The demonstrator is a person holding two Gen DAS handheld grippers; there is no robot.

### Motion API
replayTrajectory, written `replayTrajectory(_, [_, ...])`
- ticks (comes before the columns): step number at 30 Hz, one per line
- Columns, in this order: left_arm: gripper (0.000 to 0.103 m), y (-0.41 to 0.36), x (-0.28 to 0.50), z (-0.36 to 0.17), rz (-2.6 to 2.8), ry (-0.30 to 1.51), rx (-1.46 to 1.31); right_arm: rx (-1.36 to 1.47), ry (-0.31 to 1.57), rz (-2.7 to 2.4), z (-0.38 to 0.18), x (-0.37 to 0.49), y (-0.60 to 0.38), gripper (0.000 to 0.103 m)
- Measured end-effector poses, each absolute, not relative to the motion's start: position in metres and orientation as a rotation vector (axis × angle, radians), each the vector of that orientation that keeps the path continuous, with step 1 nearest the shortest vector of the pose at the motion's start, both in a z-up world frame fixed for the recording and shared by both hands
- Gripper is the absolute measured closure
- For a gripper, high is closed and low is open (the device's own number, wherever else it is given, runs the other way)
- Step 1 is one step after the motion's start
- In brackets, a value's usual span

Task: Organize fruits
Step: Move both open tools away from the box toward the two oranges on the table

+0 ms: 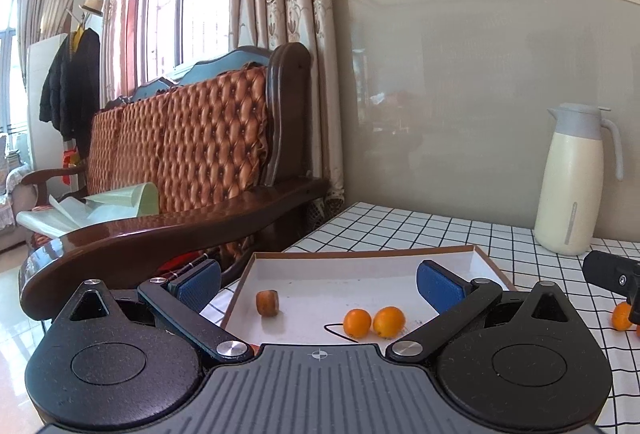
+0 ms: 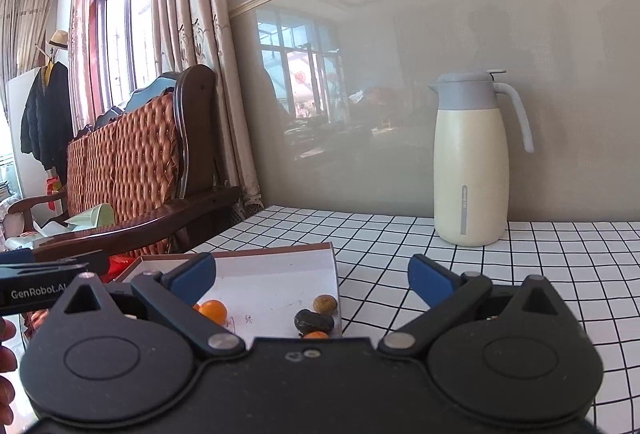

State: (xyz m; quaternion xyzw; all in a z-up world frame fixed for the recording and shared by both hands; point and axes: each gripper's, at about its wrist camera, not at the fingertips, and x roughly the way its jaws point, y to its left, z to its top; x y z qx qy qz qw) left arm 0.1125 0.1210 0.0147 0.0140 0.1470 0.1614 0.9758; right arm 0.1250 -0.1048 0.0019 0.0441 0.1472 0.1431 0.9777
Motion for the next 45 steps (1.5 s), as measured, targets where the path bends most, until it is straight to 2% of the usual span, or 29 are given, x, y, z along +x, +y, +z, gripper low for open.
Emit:
replayTrajectory(18, [0.0,0.055,0.095,-0.001,0.17,0.332,0.079,0.095,0.341,0.203,-0.02,0.083,-0.159,0.006])
replayTrajectory(45, [0.0,-0.088,0.131,-0.039,-0.147,0.403,0.154,0.147,0.37,-0.096,-0.048,0.071,-0.278,0.006])
